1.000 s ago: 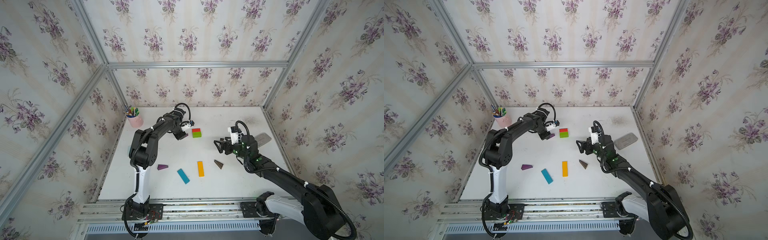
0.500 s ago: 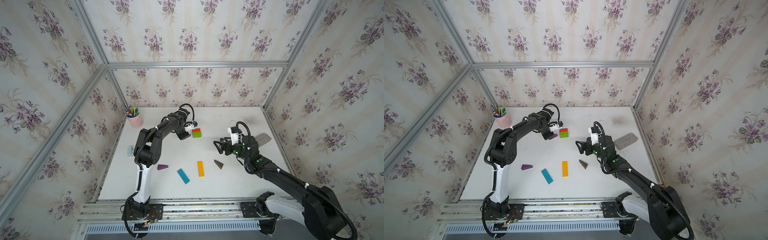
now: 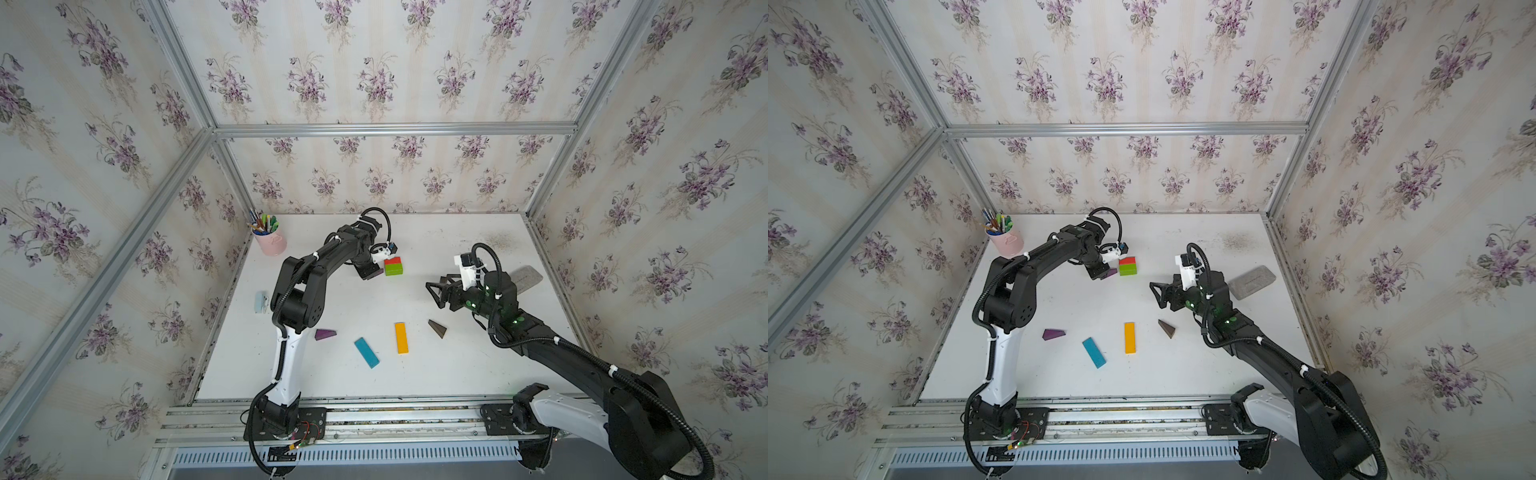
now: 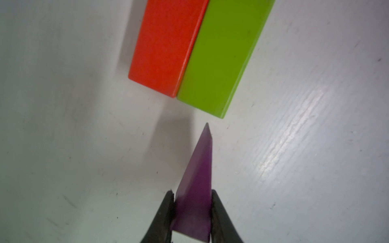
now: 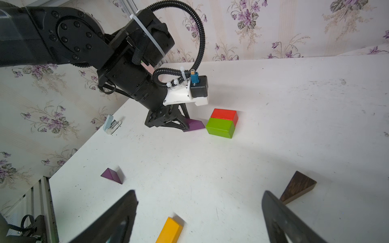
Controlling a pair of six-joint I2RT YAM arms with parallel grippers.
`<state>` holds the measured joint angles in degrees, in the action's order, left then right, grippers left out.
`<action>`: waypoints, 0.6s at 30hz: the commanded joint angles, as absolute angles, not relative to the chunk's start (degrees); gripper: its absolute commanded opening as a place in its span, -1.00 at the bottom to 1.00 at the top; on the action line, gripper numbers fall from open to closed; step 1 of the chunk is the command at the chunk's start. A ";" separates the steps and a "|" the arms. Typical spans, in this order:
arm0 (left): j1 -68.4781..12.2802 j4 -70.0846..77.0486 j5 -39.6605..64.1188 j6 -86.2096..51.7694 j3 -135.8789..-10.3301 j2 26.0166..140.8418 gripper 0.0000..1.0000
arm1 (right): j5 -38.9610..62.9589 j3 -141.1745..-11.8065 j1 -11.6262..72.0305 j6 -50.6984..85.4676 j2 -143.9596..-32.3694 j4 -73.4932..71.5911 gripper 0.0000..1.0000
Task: Assemble a small pinwheel with building blocks
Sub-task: Assemble the building block at the center of the board.
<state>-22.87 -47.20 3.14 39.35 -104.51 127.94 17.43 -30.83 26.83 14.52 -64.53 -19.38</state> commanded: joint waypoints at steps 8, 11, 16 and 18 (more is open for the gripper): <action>-22.86 -49.04 4.64 39.83 -106.08 129.19 -0.52 | 18.03 -30.94 26.87 13.97 -64.43 -20.57 0.85; -22.91 -49.13 4.65 39.73 -106.50 129.54 -0.52 | 17.94 -30.94 26.89 13.95 -64.41 -20.54 0.85; -22.93 -49.21 4.67 39.55 -106.69 129.90 -0.52 | 17.91 -31.01 26.85 13.88 -64.36 -20.39 0.86; -22.93 -49.32 4.15 39.64 -106.74 130.07 -0.52 | 17.84 -30.89 26.84 14.06 -64.34 -20.45 0.85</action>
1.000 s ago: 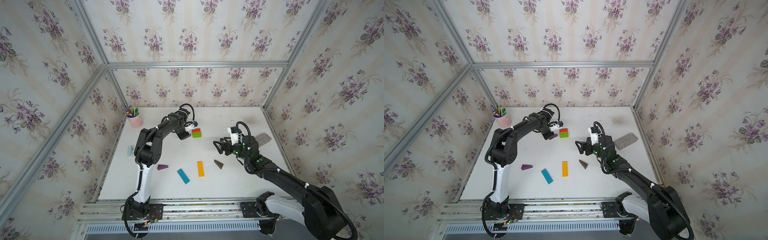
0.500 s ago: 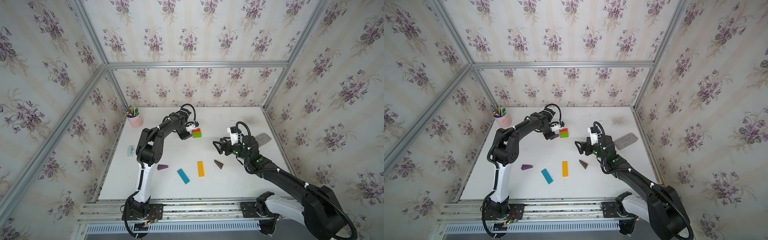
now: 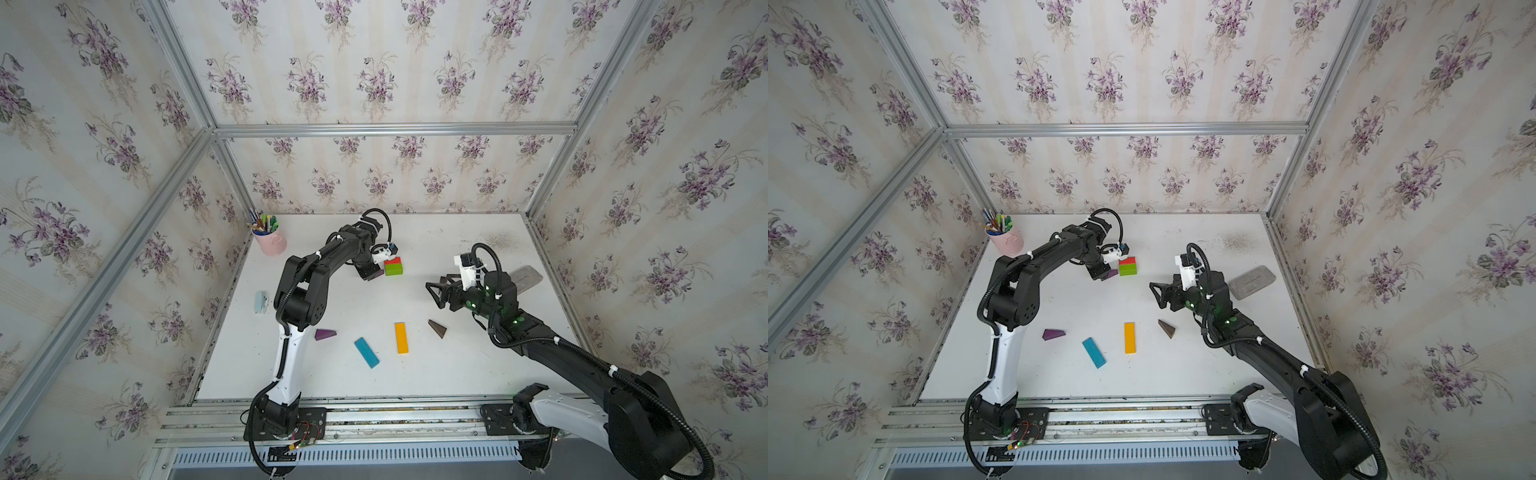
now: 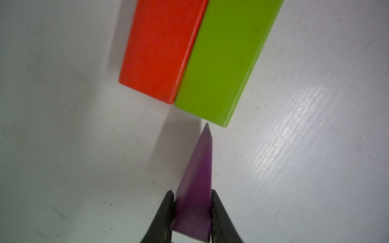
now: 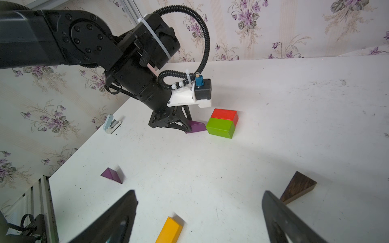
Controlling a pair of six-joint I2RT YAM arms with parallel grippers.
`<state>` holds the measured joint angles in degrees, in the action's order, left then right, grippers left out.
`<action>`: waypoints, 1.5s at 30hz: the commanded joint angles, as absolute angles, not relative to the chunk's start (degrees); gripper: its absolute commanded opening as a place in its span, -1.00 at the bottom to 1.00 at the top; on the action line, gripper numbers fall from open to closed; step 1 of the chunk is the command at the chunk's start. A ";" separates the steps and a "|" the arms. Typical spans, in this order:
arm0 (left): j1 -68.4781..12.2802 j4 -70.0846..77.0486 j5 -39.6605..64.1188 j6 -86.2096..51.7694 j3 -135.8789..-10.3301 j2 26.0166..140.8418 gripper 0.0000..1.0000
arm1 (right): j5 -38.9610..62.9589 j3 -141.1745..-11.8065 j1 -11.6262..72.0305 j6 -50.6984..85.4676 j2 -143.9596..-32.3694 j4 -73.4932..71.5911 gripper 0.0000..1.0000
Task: Assemble a small pinwheel with building blocks
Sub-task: Assemble the building block at the center of the board.
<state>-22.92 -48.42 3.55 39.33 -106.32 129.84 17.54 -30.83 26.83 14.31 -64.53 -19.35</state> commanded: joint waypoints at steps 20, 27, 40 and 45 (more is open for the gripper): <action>-23.03 -49.80 5.10 39.48 -107.77 131.12 -0.47 | 17.91 -30.96 26.87 14.15 -64.25 -20.41 0.86; -23.03 -49.66 5.06 39.99 -107.31 129.95 -0.18 | 17.88 -31.02 26.83 14.15 -64.18 -20.36 0.86; -22.99 -46.33 5.47 40.17 -102.42 120.81 0.99 | 17.80 -30.94 26.83 13.97 -63.56 -20.17 0.86; -22.81 -44.13 1.90 38.86 -94.39 109.04 0.99 | 17.49 -30.35 26.81 14.15 -62.52 -20.29 0.99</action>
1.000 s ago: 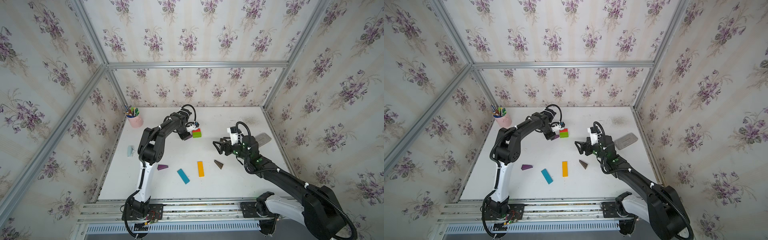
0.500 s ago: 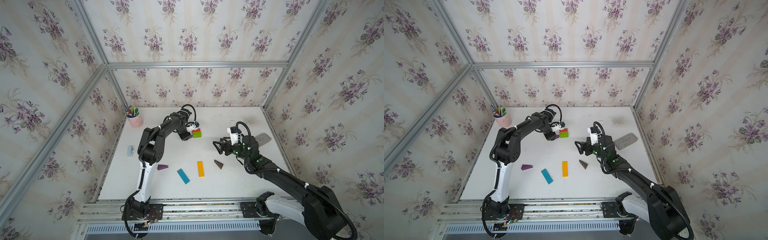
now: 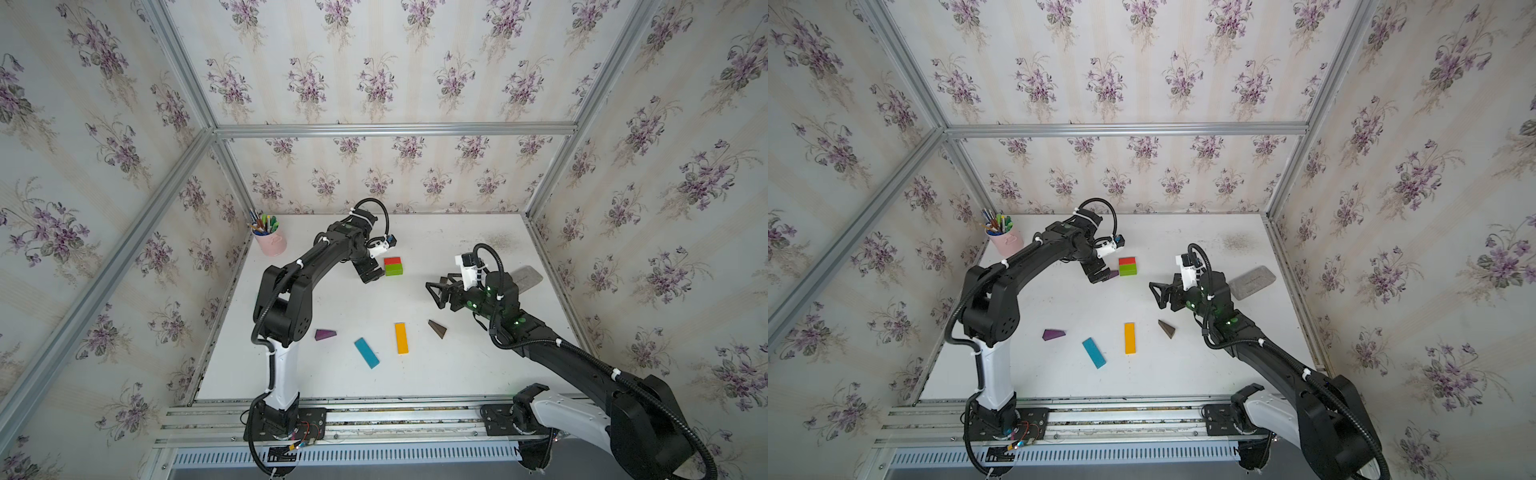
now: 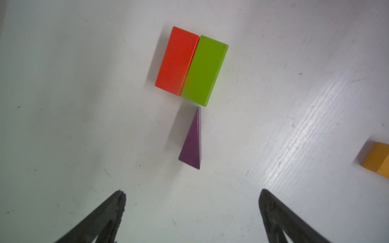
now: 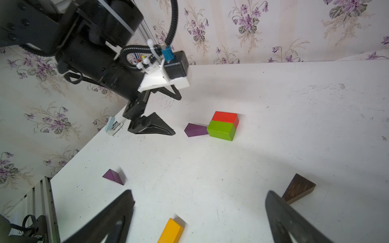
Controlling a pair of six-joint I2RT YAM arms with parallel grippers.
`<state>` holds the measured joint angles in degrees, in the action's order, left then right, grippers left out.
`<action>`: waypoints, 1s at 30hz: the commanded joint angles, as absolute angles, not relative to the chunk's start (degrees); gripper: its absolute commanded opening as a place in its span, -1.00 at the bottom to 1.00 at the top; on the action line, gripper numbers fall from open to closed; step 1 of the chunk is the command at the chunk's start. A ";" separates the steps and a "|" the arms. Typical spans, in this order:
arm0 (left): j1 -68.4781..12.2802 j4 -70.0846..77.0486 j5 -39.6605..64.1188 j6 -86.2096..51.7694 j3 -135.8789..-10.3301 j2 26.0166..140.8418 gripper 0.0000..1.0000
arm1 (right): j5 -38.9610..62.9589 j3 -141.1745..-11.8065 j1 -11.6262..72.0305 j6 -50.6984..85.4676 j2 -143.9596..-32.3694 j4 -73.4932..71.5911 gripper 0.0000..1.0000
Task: Assemble a small pinwheel with building blocks
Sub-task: Assemble the building block at the center of the board, then pick up the building block from the center of the board.
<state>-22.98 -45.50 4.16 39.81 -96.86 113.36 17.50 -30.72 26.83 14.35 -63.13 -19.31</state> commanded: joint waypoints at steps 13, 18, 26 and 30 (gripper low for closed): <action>-23.51 -39.30 -5.32 35.62 -64.36 68.20 0.99 | 19.32 -29.44 26.86 15.20 -60.94 -21.31 0.99; -23.37 -45.67 -8.50 41.11 -62.31 65.95 0.99 | 18.91 -29.46 26.83 15.03 -60.05 -20.65 0.99; -23.22 -52.75 -8.11 48.87 -49.50 56.90 0.70 | 19.68 -28.36 26.85 15.82 -58.87 -22.28 0.99; -23.10 -52.37 -5.85 51.93 -42.65 52.07 0.64 | 20.55 -28.39 26.84 16.30 -59.48 -22.87 0.99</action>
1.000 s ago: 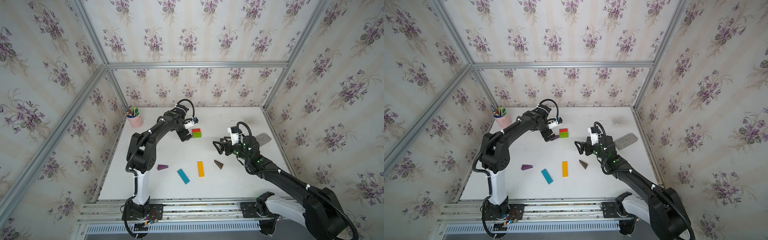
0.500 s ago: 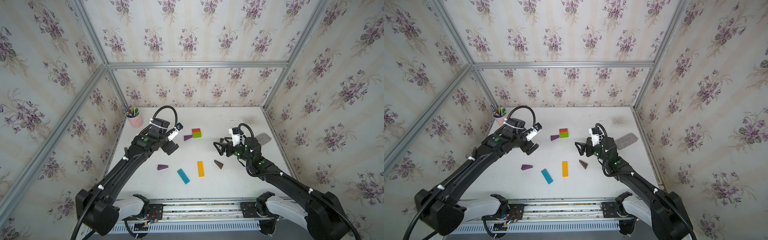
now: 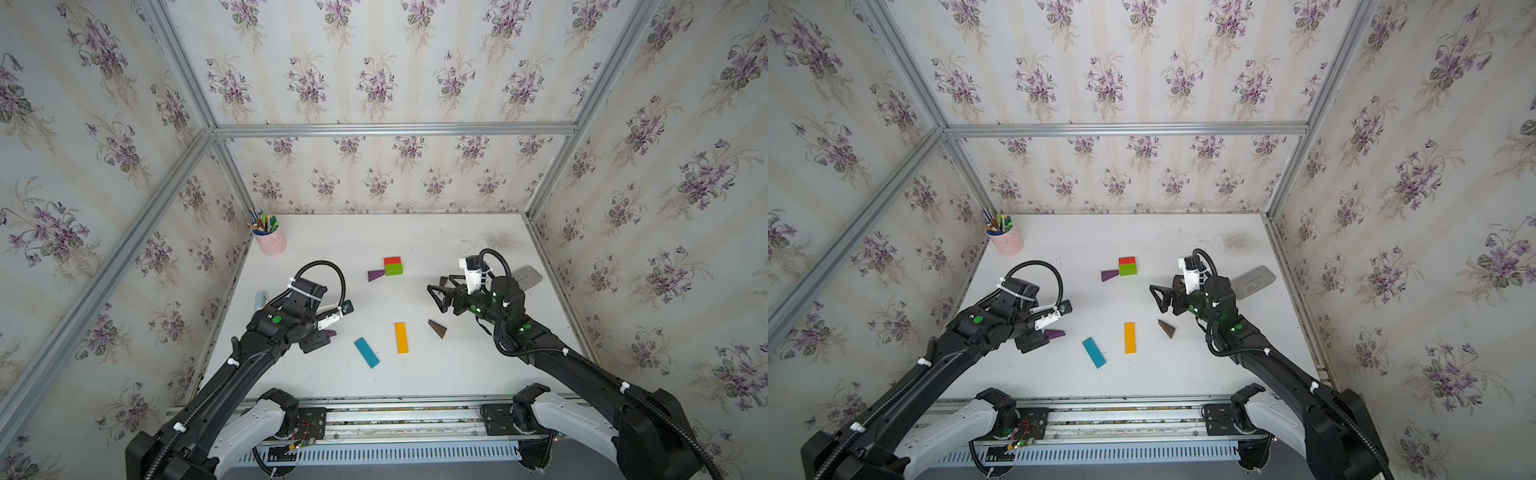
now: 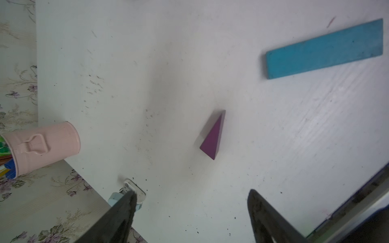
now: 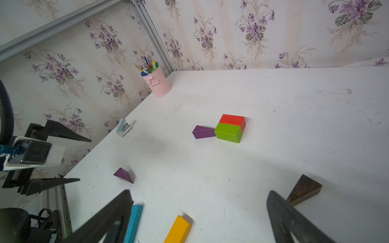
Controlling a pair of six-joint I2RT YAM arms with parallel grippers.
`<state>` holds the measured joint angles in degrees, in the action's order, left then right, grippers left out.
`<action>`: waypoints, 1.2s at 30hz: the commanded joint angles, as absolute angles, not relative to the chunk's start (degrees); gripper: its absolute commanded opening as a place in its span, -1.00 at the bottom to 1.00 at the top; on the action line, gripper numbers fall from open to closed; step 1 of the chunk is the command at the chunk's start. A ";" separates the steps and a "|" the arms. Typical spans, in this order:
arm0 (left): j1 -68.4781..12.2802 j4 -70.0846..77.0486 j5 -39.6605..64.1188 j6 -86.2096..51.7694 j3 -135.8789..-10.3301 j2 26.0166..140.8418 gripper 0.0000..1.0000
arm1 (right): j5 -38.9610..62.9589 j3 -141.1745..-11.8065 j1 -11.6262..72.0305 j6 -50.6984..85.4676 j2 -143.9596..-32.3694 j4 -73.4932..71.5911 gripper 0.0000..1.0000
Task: Assemble a small pinwheel with building blocks
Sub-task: Pick up the building block from the center of the board.
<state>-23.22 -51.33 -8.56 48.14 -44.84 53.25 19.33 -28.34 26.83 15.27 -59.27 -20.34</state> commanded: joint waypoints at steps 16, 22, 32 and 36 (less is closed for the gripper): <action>-20.64 -46.41 -2.04 47.49 -46.63 70.70 0.41 | 19.34 -27.86 26.86 16.04 -58.00 -22.48 0.99; -20.39 -46.28 -3.33 48.62 -46.32 72.55 0.39 | 19.34 -27.87 26.85 16.00 -58.29 -22.68 0.99; -19.09 -46.18 -5.88 51.57 -47.71 78.70 0.29 | 19.24 -27.92 26.87 15.91 -58.75 -22.66 0.99; -19.09 -46.30 -6.75 52.49 -47.58 79.75 0.26 | 19.34 -27.94 26.88 16.00 -58.89 -22.84 0.99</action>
<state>-19.18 -45.65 -5.93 50.46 -47.51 79.29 19.64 -27.94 26.83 15.49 -58.72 -21.15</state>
